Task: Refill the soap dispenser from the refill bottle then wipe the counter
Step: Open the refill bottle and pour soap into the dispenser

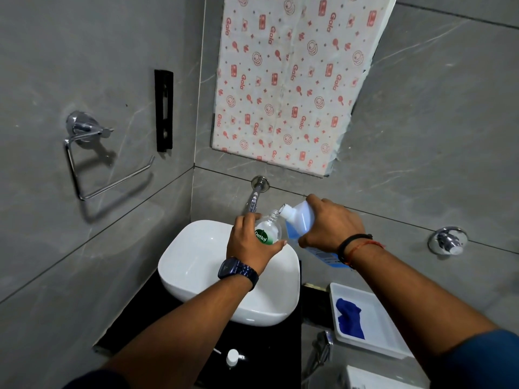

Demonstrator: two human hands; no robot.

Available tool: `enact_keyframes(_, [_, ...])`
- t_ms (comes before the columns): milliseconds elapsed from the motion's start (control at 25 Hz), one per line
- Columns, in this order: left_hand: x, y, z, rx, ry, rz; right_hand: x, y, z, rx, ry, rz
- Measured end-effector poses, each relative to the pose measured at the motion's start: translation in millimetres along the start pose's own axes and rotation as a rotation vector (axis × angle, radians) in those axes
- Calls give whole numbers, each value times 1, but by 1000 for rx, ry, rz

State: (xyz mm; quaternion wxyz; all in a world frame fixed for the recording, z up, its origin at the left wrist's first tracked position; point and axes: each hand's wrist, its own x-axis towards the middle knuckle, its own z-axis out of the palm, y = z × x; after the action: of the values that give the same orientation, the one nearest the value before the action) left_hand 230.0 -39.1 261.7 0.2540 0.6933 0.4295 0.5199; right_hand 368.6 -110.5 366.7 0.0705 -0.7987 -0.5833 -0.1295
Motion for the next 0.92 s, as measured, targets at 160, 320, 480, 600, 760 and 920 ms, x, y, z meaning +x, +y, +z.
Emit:
enact_keyframes(160, [1,0,1,6,-3,-7,3,1,0,-43,7,-16])
enact_keyframes(320, [1,-2,4,6,-9,-20,6,3,0,-76,20,-36])
enact_keyframes(480, [2,-4,8,2,-14,-21,9,5,2,-109,27,-68])
enact_keyframes(600, [2,-5,9,0,-14,-22,11,7,2,-120,25,-78])
enact_keyframes(760, [3,-6,11,11,-27,-20,13,7,2,-158,17,-80])
enact_keyframes(920, [4,-6,11,23,-25,-13,15,7,2,-183,3,-90])
